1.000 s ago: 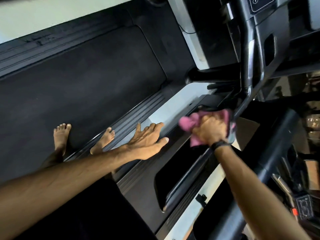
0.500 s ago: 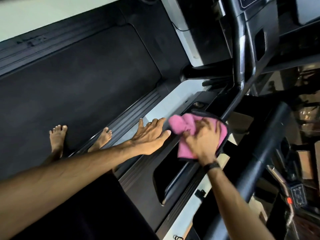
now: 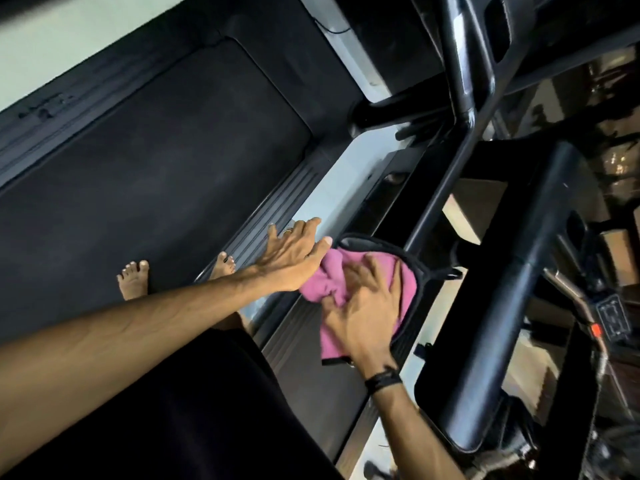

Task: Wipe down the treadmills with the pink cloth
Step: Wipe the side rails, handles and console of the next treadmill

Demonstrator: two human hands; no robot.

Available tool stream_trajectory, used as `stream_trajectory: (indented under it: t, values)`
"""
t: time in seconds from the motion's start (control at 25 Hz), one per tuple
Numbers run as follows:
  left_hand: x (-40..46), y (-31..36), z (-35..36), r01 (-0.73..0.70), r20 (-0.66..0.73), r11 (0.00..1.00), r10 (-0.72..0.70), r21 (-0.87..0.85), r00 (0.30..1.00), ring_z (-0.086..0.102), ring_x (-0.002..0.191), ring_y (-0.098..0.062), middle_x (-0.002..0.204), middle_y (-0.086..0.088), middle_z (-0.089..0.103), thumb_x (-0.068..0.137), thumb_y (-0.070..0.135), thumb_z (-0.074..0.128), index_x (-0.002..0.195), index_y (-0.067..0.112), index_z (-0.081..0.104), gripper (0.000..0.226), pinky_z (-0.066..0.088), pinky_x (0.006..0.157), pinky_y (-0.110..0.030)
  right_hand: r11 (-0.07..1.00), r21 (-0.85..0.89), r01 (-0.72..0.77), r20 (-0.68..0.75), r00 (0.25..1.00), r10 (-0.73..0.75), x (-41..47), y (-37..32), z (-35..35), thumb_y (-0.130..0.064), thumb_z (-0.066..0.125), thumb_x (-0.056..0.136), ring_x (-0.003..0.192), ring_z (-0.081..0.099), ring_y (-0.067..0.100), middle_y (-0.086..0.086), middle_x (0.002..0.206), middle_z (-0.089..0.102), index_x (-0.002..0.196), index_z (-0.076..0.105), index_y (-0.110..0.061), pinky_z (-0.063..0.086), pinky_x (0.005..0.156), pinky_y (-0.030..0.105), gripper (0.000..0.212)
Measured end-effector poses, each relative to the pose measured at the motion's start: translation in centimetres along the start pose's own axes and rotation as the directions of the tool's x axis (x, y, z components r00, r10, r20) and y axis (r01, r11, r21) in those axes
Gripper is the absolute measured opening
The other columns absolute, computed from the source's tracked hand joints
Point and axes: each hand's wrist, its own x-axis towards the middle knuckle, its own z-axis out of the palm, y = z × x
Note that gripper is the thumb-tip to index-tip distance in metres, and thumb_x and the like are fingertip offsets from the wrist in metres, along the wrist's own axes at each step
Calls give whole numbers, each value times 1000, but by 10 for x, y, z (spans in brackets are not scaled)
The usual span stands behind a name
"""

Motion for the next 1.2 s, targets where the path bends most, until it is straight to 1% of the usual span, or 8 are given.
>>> stream_trajectory:
  t: [0.12, 0.24, 0.4, 0.68, 0.88, 0.96, 1.04, 1.2]
  values:
    - [-5, 3, -1, 5, 56, 1000, -4, -10, 998, 41, 139, -30, 153, -14, 37, 106, 42, 20, 153, 15, 21, 54, 1, 121, -55, 998, -66, 9, 26, 1000, -7, -7, -4, 3, -41, 62, 68, 127, 56, 29, 0, 113, 73, 113, 74, -13, 12, 116, 31, 54]
    - [-11, 6, -6, -2, 87, 1000, 3, -10, 996, 31, 146, -29, 159, -14, 30, 107, 43, 19, 156, 16, 15, 57, -3, 121, -54, 997, -70, 27, 28, 999, -25, 12, 7, 0, -36, 65, 68, 124, 58, 30, 4, 108, 74, 106, 75, -11, 2, 116, 23, 47]
    - [-14, 10, -28, 44, 77, 999, -43, -16, 996, 27, 147, -27, 163, -2, 21, 107, 42, 18, 157, 19, 11, 56, -3, 121, -52, 999, -51, -10, 29, 999, 12, 75, 40, -7, -26, 73, 71, 125, 57, 29, 11, 106, 73, 96, 72, -8, 15, 108, 33, 31]
    - [15, -2, -28, 24, 9, 998, -23, -60, 1000, 47, 135, -26, 149, -6, 41, 106, 44, 20, 155, 16, 18, 56, -3, 120, -55, 980, -184, -82, 133, 985, 108, 187, 81, -35, -30, 64, 86, 109, 61, 32, 13, 112, 67, 103, 67, -7, 34, 98, 36, 29]
    - [50, 8, -15, 64, -41, 996, -66, -59, 997, 43, 138, -23, 153, -4, 39, 104, 49, 19, 154, 18, 21, 59, -1, 120, -52, 919, -314, 238, 398, 912, -100, 149, 48, -40, -30, 56, 92, 102, 67, 28, 7, 110, 69, 100, 62, -21, 46, 82, 32, 14]
    - [64, 13, -11, 72, -32, 996, -74, -55, 997, 40, 141, -21, 155, -2, 37, 100, 55, 15, 154, 20, 21, 64, -1, 121, -53, 868, -230, 441, 419, 849, -320, 112, 38, -47, -37, 65, 87, 95, 67, 27, 8, 101, 68, 99, 64, -16, 48, 82, 32, 23]
    - [79, 8, -1, 84, -29, 995, -85, -51, 996, 38, 142, -21, 156, 1, 36, 91, 64, 7, 153, 26, 21, 74, 1, 121, -55, 864, -190, 466, 435, 829, -351, 116, 47, -54, -49, 67, 86, 97, 66, 28, 10, 102, 67, 104, 66, -12, 48, 85, 32, 41]
    - [88, -9, 6, 197, -48, 975, -203, -102, 978, 35, 144, -22, 154, 18, 29, 87, 76, 0, 149, 43, 14, 71, 9, 116, -66, 902, -329, 278, 594, 804, -31, 228, 76, -40, -47, 49, 97, 118, 61, 30, 12, 125, 64, 124, 60, -14, 43, 100, 35, 44]
